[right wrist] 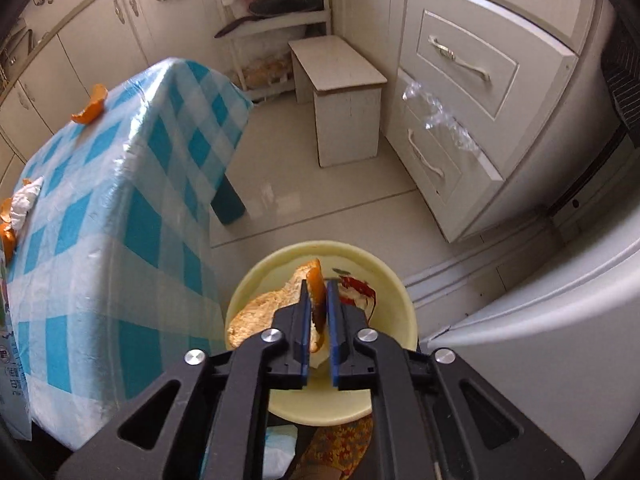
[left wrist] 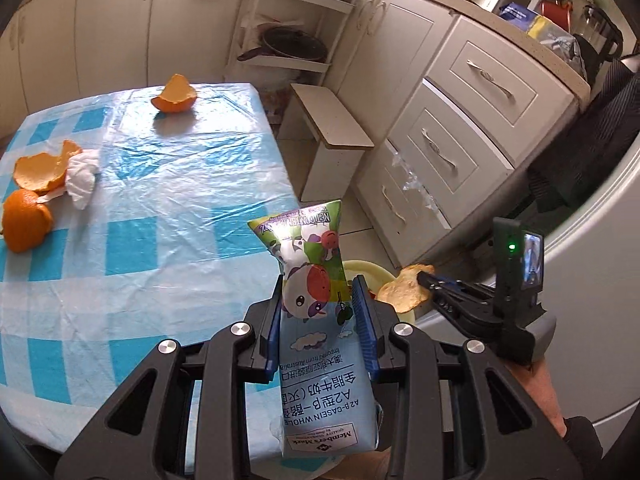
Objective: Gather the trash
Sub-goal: 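Drop the orange peel into the yellow bucket with the right gripper while the left carries the carton, then lower the juice carton into the yellow bucket and open the left gripper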
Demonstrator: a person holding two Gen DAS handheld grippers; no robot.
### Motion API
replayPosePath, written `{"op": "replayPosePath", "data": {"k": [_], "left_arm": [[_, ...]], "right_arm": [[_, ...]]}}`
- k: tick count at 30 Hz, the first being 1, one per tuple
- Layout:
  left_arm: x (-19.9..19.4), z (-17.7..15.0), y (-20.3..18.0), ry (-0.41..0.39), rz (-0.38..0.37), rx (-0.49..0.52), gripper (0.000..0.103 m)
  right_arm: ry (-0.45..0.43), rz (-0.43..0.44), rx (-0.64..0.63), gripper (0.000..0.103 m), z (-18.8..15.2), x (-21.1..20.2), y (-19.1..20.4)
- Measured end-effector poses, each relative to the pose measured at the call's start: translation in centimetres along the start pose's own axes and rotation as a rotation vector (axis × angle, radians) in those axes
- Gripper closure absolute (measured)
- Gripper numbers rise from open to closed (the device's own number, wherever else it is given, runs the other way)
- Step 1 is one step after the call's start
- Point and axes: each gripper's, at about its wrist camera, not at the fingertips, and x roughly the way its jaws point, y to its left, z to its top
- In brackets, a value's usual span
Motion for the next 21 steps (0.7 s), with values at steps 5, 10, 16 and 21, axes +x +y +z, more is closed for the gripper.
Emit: {"op": "replayPosePath", "data": {"k": [5, 10, 16, 21], "left_arm": [[2.1, -0.4, -3.6, 0.013, 0.009, 0.049, 0.073], [4.2, -1.1, -6.5, 0.030, 0.028, 0.105, 0.073], [7.3, -2.0, -9.7, 0.062, 0.034, 0.160, 0.073], [9.8, -2.7, -11.8, 0.093, 0.035, 0.188, 0.073]], "right_arm": [[-0.091, 0.044, 0.090, 0.056, 0.4, -2.8, -1.7], [-0.276, 0.135, 0.202, 0.046, 1.1, -8.2, -3.5], [-0.443, 0.169, 0.267, 0.041, 1.8, -12.9, -5.1], [-0.487, 0.197, 0.306, 0.038, 2.2, -14.2, -6.4]]}}
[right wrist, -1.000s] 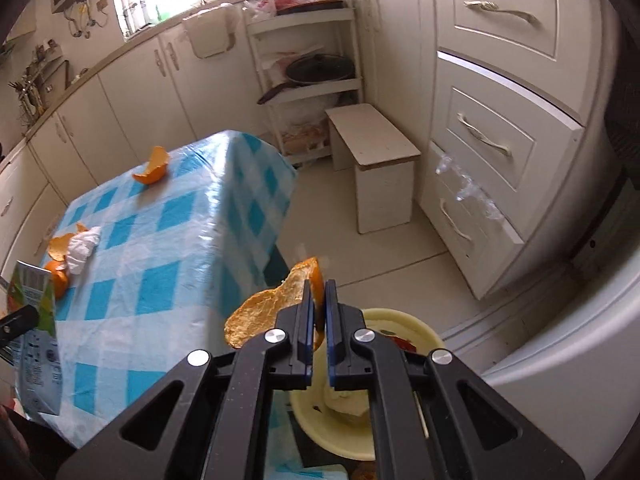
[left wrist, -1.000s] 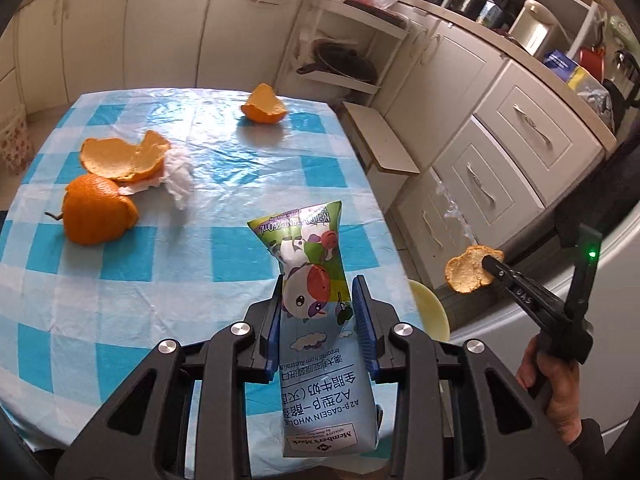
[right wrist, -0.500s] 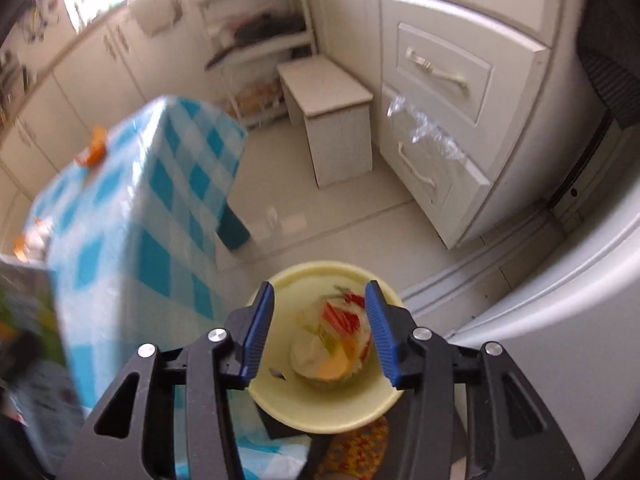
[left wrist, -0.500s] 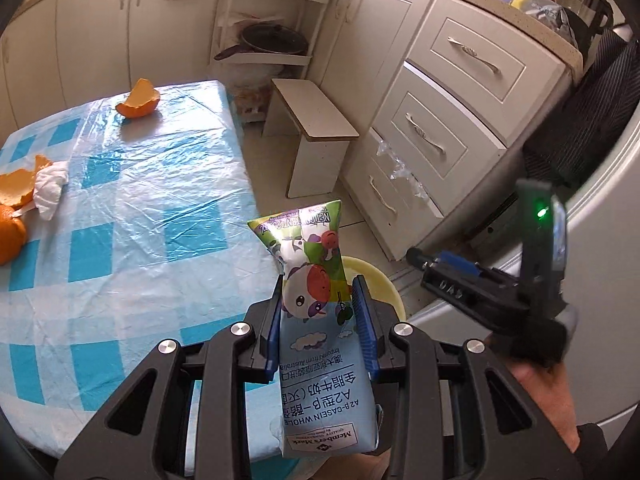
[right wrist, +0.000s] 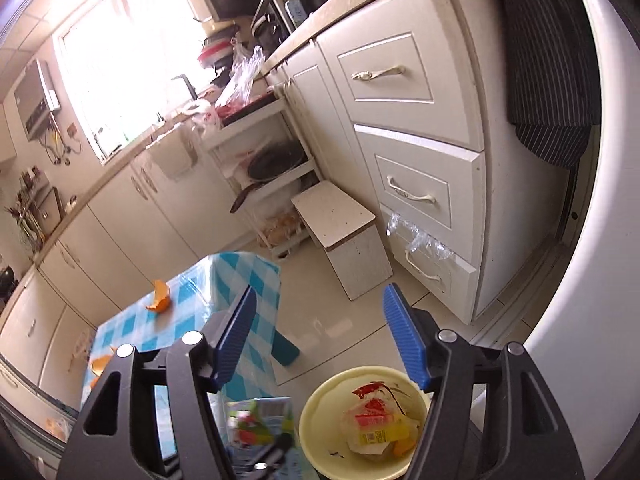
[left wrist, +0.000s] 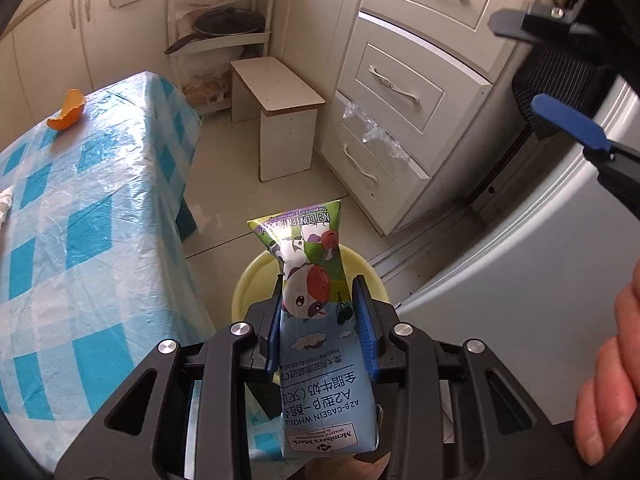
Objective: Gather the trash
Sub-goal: 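Lower the juice carton into the yellow bucket and open the left gripper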
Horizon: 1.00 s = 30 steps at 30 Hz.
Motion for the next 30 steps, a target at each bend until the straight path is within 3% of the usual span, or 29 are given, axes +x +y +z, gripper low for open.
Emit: {"op": "replayPosePath", "data": {"k": [8, 11, 14, 17, 25, 30], "left_arm": [[5.3, 0.4, -1.8, 0.103, 0.012, -0.016, 0.071], [7.2, 0.8, -1.9, 0.158, 0.018, -0.055, 0.055], [7.5, 1.1, -1.9, 0.171, 0.014, -0.071, 0.046], [6.8, 1.3, -1.6, 0.155, 0.013, -0.076, 0.039], [2.0, 2.2, 2.1, 0.084, 0.014, -0.115, 0.035], [-3.5, 2.0, 7.6, 0.002, 0.095, -0.145, 0.031]], "right_arm": [[0.003, 0.025, 0.011, 0.038, 0.7, -0.1, -0.1], [0.005, 0.036, 0.009, 0.038, 0.7, -0.1, 0.3], [0.008, 0.047, 0.001, 0.038, 0.8, 0.1, 0.8], [0.010, 0.057, -0.006, 0.037, 0.7, 0.2, 1.4], [-0.026, 0.083, -0.004, 0.034, 0.9, -0.3, 2.8], [-0.008, 0.101, -0.025, 0.032, 0.7, 0.5, 4.7]]}}
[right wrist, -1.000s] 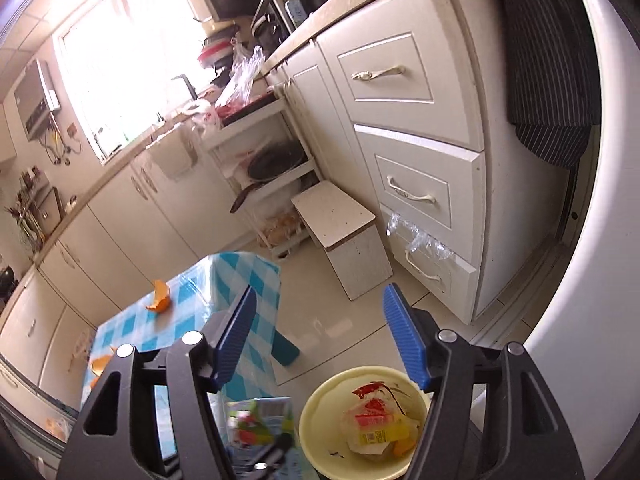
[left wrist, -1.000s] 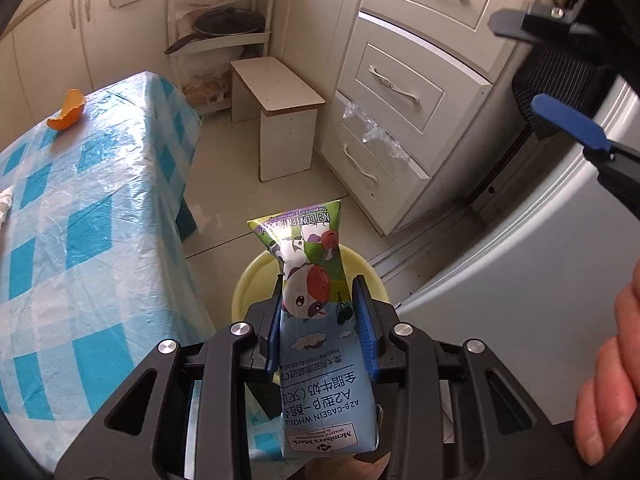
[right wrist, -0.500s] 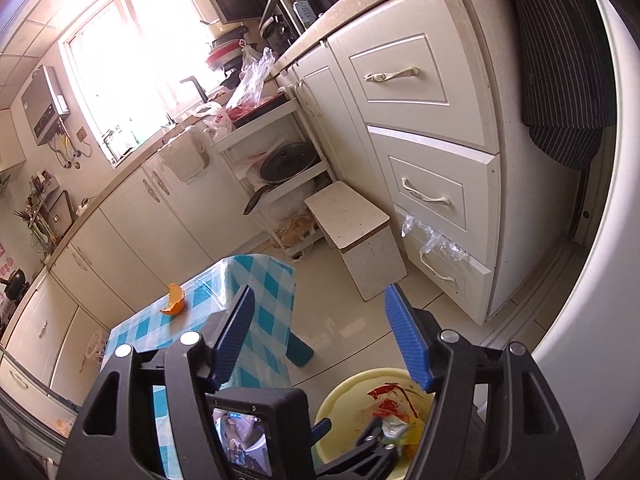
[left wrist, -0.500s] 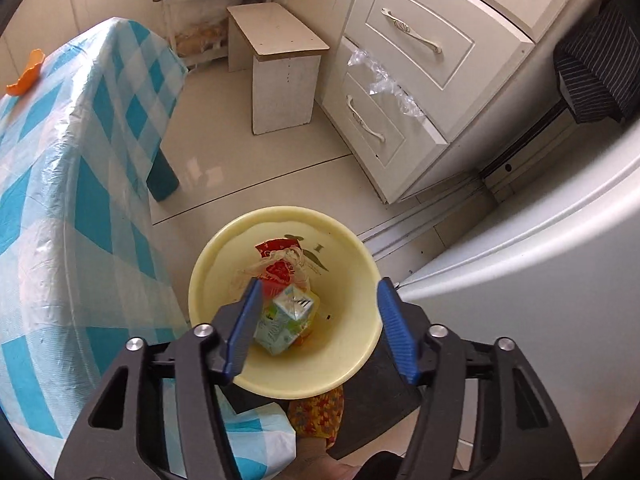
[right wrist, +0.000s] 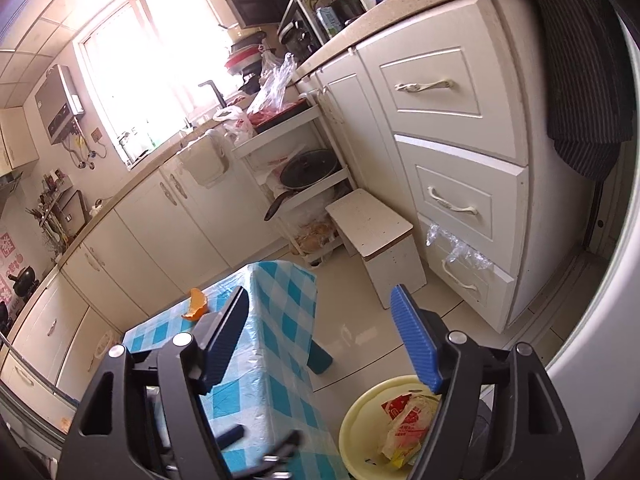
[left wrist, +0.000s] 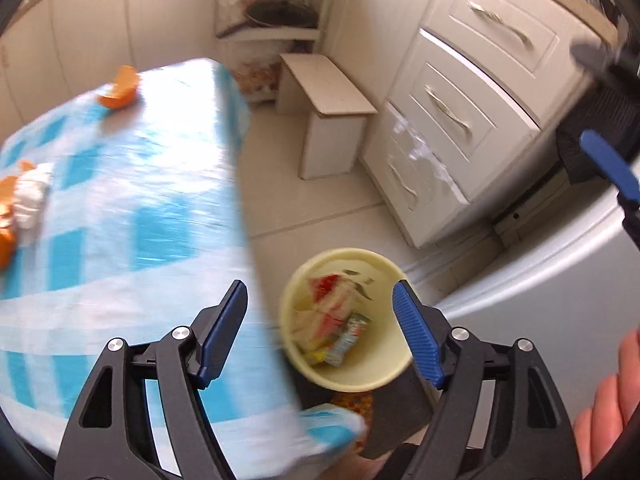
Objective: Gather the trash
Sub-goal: 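Lower the juice carton into the yellow bucket and open the left gripper, then move both grippers back toward the orange peels on the table, then grasp an orange peel with the left gripper while the right grasps another peel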
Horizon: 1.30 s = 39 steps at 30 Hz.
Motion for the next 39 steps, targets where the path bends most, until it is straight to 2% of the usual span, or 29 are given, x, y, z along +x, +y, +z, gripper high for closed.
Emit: {"op": "replayPosePath", "data": {"k": [3, 7, 11, 13, 15, 17, 22, 26, 29, 32, 37, 39], "left_arm": [[-2.9, 0.7, 5.9, -0.060, 0.094, -0.065, 0.029], [-5.9, 2.1, 16.1, -0.114, 0.251, -0.208, 0.028], [-7.8, 3.1, 27.9, -0.152, 0.371, -0.442, 0.027], [-7.7, 3.3, 33.2, -0.136, 0.371, -0.572, 0.027], [-7.0, 3.5, 36.9, -0.099, 0.358, -0.643, 0.027], [-6.1, 4.1, 38.5, -0.070, 0.338, -0.650, 0.027], [-3.9, 5.7, 39.9, 0.003, 0.273, -0.577, 0.022], [-2.0, 5.8, 40.4, 0.069, 0.256, -0.547, 0.022], [-1.2, 5.7, 41.1, 0.078, 0.234, -0.566, 0.022], [-0.8, 5.9, 41.7, 0.071, 0.209, -0.582, 0.027], [-0.4, 6.4, 41.9, 0.051, 0.164, -0.610, 0.041], [-0.1, 6.7, 41.5, 0.053, 0.147, -0.609, 0.051]], "right_arm": [[0.040, 0.020, -0.022, 0.031, -0.5, 1.3, 1.4], [0.108, 0.050, -0.073, 0.029, -1.9, 3.4, 4.3], [0.187, 0.092, -0.107, 0.029, -3.6, 6.0, 7.4], [0.225, 0.107, -0.132, 0.029, -4.5, 7.5, 9.4], [0.264, 0.134, -0.146, 0.029, -5.5, 9.2, 11.5], [0.296, 0.154, -0.158, 0.029, -6.1, 11.4, 13.6], [0.377, 0.196, -0.128, 0.029, -6.5, 17.5, 17.3], [0.411, 0.185, -0.093, 0.029, -6.0, 22.6, 19.0], [0.435, 0.174, -0.034, 0.029, -5.7, 26.1, 19.0], [0.445, 0.156, 0.007, 0.029, -5.7, 28.8, 19.2], [0.454, 0.135, -0.001, 0.031, -6.4, 31.5, 20.3], [0.441, 0.129, -0.025, 0.033, -6.9, 31.8, 20.9]]}}
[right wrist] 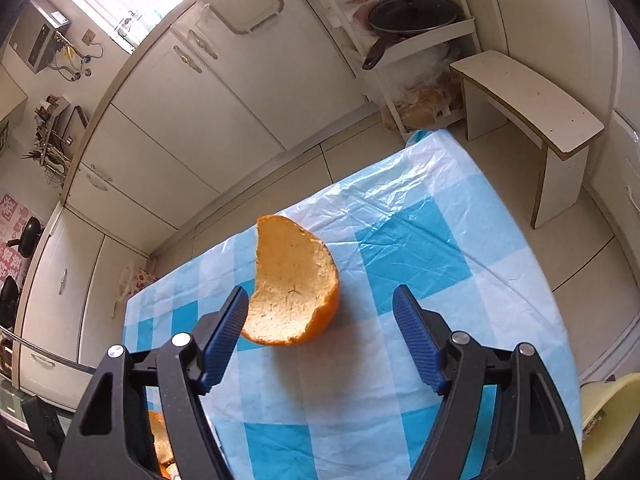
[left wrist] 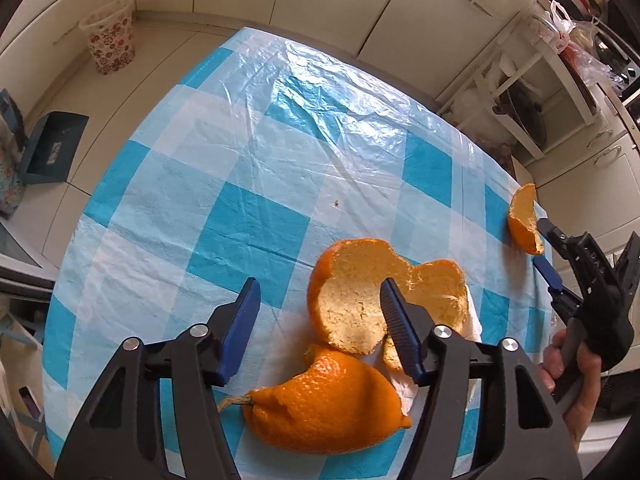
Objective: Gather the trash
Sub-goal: 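Grasp an orange peel with the left gripper while the right grasps another peel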
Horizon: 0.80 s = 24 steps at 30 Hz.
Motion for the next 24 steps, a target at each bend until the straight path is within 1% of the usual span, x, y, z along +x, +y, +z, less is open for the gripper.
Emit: {"op": "replayPosePath", "data": {"k": [1, 2, 3, 4, 5, 6, 7, 10, 15, 21, 24], "left_arm": [[0.2, 0.0, -0.4, 0.005, -0.007, 0.005, 0.056], [0.3, -0.1, -0.7, 0.010, -0.007, 0.015, 0.065], [0.4, -0.2, -0.9, 0.015, -0.004, 0.025, 0.075], [0.5, -0.3, -1.1, 0.017, 0.000, 0.033, 0.081], [0.5, -0.4, -1.3, 0.019, -0.004, 0.039, 0.089], [0.4, -0.4, -1.3, 0.016, -0.012, 0.041, 0.091], [0.1, -0.3, -1.4, 0.009, -0.017, 0.043, 0.092], [-1.4, -0.2, -1.4, -0.021, -0.041, 0.048, 0.094], [-4.5, -0.2, -0.8, -0.072, -0.130, 0.030, 0.096], [-8.1, -1.1, 0.3, -0.128, -0.193, 0.046, 0.096], [-9.6, -2.1, 0.9, -0.143, -0.242, 0.055, 0.096]], "right_arm": [[0.006, -0.010, -0.023, 0.035, 0.0, 0.4, 0.5], [0.002, -0.018, -0.048, 0.042, 0.0, 0.4, 1.0], [0.019, -0.012, -0.070, 0.052, -0.2, 0.7, 1.3], [0.018, -0.029, -0.094, 0.062, -0.4, 0.9, 1.6], [0.018, -0.039, -0.116, 0.078, -0.3, 1.2, 1.8], [0.043, -0.032, -0.129, 0.085, -0.5, 1.4, 1.8], [0.049, -0.019, -0.130, 0.090, -0.6, 1.4, 1.7], [0.041, -0.021, -0.164, 0.092, -0.9, 0.3, 2.0], [0.037, -0.024, -0.208, 0.093, -1.3, -2.2, 2.0], [0.064, -0.036, -0.252, 0.093, -3.5, -6.2, 0.8], [0.054, -0.053, -0.295, 0.092, -4.7, -8.8, 0.5]]}}
